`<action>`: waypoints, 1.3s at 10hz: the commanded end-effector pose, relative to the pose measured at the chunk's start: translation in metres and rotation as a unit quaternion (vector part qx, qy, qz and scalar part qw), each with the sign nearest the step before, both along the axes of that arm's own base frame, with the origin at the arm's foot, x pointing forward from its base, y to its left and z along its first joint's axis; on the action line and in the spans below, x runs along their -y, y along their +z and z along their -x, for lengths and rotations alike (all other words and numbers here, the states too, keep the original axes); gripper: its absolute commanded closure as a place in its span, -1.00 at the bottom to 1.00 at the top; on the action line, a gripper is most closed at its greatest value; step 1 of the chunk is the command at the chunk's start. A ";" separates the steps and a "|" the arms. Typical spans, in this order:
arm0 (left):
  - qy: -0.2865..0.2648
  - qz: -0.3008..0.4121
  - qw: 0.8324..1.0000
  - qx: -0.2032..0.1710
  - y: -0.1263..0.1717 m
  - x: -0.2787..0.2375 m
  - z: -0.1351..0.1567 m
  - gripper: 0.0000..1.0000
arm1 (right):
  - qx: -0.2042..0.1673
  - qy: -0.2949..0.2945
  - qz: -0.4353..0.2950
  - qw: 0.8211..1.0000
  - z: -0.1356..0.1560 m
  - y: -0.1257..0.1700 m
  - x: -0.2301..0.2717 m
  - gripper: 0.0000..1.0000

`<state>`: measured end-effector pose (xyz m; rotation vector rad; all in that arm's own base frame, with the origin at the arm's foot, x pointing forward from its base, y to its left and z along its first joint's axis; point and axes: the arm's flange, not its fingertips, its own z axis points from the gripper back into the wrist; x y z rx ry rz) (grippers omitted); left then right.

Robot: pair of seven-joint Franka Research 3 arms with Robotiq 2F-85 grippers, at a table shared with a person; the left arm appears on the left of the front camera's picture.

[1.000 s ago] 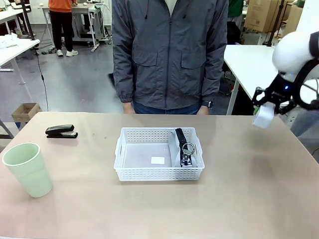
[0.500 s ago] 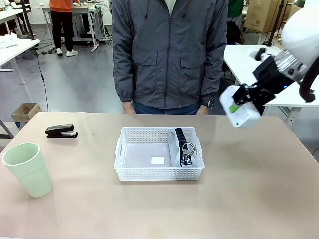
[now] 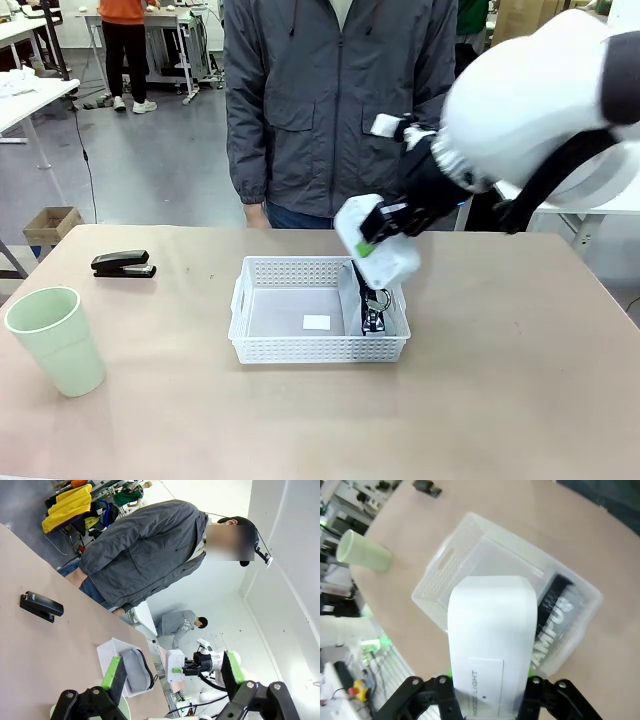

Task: Efficiently arrange items inside the basket to fit them all.
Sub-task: Pick up the Digital clock and place it inside the Organizing basket.

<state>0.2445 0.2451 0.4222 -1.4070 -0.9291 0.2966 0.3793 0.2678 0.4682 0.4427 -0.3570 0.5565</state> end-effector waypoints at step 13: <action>0.000 -0.001 1.000 0.012 0.002 0.000 0.000 -1.00 | 0.060 0.081 0.188 0.977 -0.031 -0.142 -0.147 0.99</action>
